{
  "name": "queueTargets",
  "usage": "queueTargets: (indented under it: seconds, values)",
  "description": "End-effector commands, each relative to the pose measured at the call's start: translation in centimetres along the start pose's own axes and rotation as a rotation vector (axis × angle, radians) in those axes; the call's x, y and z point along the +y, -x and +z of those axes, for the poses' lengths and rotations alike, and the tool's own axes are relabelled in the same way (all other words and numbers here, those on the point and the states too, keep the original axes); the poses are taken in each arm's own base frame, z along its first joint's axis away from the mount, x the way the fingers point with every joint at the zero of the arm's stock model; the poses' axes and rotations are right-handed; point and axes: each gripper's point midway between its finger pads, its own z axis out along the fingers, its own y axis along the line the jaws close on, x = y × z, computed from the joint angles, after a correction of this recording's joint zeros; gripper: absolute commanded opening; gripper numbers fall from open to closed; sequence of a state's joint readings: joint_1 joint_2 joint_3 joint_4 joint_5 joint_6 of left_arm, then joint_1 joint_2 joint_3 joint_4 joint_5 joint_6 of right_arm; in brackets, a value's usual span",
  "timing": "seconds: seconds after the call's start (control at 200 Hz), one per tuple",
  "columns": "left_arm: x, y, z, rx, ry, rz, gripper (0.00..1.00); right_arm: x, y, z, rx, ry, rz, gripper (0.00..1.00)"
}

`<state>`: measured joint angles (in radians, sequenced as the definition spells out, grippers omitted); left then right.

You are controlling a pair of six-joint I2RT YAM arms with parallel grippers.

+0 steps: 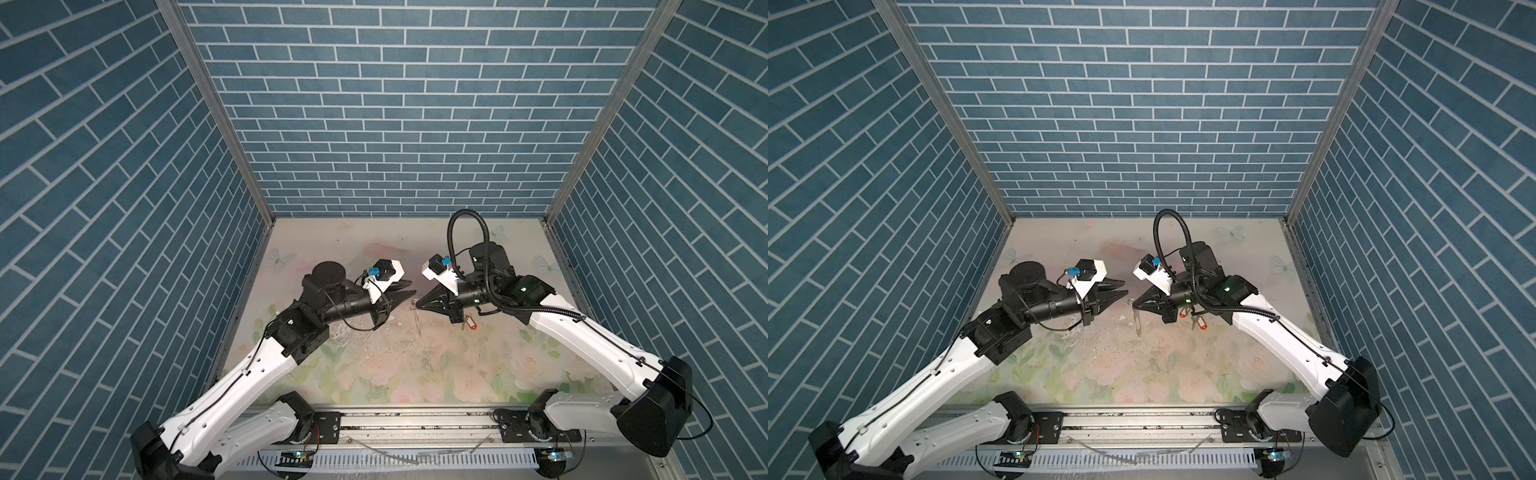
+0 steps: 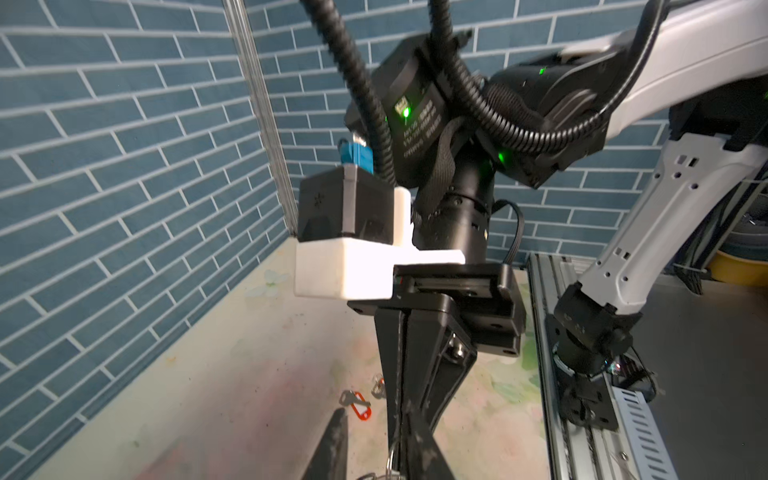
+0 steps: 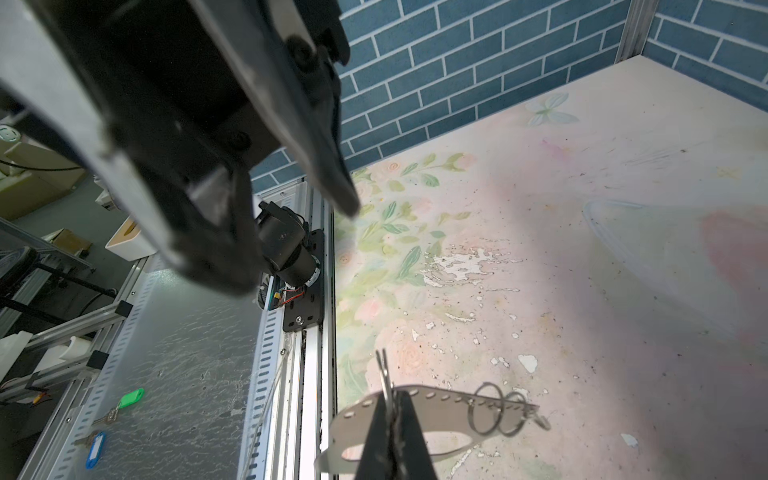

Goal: Put the keys on the keyring

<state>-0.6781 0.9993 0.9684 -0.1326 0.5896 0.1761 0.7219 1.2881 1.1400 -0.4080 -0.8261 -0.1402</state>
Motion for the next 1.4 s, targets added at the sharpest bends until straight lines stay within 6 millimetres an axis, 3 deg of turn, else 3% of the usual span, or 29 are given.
queueTargets:
  seconds: [0.0,1.045,1.17,1.305,1.395]
  values:
    - [-0.9,-4.0,0.8,0.175,-0.079,-0.076,0.24,0.5,0.9,-0.4,0.008,0.006,-0.062,0.0]
    - [-0.7,-4.7,2.3,0.162,-0.116,-0.08,0.17,0.6,1.4,0.0,-0.015,0.041,-0.062,0.0]
    - [-0.7,-4.7,2.3,0.16,-0.115,-0.078,0.12,0.8,1.5,-0.1,-0.022,0.044,-0.067,0.0]
    - [-0.7,-4.6,2.2,0.138,-0.109,-0.074,0.0,0.8,1.4,-0.1,-0.022,0.043,-0.067,0.0]
    - [-0.8,-4.3,2.1,0.104,-0.108,-0.071,0.0,0.5,1.4,-0.1,-0.027,0.023,-0.06,0.0]
